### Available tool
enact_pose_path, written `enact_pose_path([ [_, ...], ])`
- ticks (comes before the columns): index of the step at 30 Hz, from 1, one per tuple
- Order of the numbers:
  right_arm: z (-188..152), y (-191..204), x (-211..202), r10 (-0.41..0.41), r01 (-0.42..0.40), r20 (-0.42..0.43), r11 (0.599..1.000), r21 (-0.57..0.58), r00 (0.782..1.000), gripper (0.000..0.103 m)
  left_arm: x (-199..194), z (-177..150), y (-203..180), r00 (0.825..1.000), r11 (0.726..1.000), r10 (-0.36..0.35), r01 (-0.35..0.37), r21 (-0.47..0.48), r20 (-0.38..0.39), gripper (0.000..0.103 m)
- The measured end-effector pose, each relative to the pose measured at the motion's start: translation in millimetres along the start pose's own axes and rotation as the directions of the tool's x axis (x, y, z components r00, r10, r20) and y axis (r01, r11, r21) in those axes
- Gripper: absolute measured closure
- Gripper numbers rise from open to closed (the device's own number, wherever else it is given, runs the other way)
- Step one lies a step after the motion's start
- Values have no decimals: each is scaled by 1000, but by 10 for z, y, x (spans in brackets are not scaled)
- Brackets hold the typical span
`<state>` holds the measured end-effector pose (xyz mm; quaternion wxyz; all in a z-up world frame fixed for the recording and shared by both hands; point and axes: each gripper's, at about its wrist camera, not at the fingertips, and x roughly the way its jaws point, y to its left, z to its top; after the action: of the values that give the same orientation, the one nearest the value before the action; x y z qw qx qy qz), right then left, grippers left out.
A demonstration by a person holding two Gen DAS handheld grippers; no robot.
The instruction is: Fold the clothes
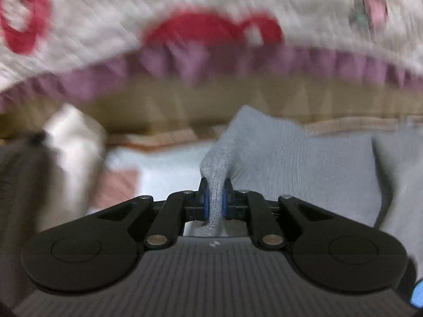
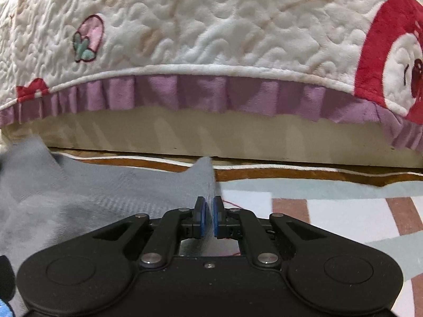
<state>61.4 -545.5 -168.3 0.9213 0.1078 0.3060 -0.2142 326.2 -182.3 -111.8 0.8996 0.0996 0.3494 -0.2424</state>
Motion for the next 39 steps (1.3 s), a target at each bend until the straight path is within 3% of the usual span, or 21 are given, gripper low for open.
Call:
enact_pose_path([
  [1,23,4,-4,-12,12,16,1000,-7,1000,103,-70,48,115,999,999,20,-18,-51,30,97],
  [3,105,37,-46,-44,46,74,998,-34,996,103,14,12,420,1000,979,-10,10,-204,3,97],
  [5,236,33,-25,-25,28,97,999,-30,995,103,112,-33,730,999,934,-48,36,-356,-24,97],
  [8,365,58,100,9,-7,48,999,-38,999,99,268,-187,789,997,941,25,-48,-334,-73,96],
  [9,379,55,144,38,-37,14,999,-21,999,94,292,-227,799,996,942,27,-53,-331,-83,96],
  [11,373,37,229,104,-102,-59,994,38,993,73,340,-307,818,994,944,30,-62,-325,-103,93],
  [12,350,38,268,119,-115,-86,992,54,989,53,364,-347,827,993,945,32,-67,-321,-113,92],
  [14,291,44,345,129,-122,-123,990,65,984,46,413,-427,846,990,946,36,-77,-315,-133,90],
  [17,225,3,497,153,-136,-170,985,107,973,43,443,-469,849,986,950,-20,-33,-310,-165,64],
  [19,194,-26,650,180,-148,-201,976,161,963,38,492,-521,849,976,937,-113,42,-345,-187,45],
  [20,175,-29,691,182,-149,-189,973,174,965,37,509,-541,844,973,932,-138,66,-355,-183,43],
  [21,163,-7,700,179,-151,-166,974,170,970,43,507,-544,815,975,938,-137,71,-339,-173,49],
  [22,176,34,707,205,-180,-153,970,166,967,94,499,-532,768,976,950,-124,65,-307,-178,93],
  [23,219,74,669,235,-213,-122,962,174,964,96,479,-512,711,976,964,-101,48,-261,-193,94],
  [26,481,156,258,263,-269,62,948,170,963,96,120,-384,660,998,976,-28,15,-219,-56,96],
  [29,787,171,-34,208,-223,162,972,75,965,97,-149,-199,689,996,975,64,-50,-216,59,97],
  [31,907,192,-11,170,-175,140,984,24,976,97,-122,-120,676,986,971,148,-131,-200,74,97],
  [33,897,266,138,126,-123,76,992,-32,989,96,58,-131,670,989,967,144,-130,-219,47,93],
  [35,809,326,274,39,-36,36,997,-64,999,91,279,-204,682,990,965,134,-142,-221,-55,84],
  [37,709,296,343,5,-5,-9,999,-35,1000,86,272,-334,692,981,957,155,-178,-228,-114,72],
  [39,596,176,273,33,-31,-50,998,50,998,80,65,-478,695,977,953,158,-188,-239,-141,60],
])
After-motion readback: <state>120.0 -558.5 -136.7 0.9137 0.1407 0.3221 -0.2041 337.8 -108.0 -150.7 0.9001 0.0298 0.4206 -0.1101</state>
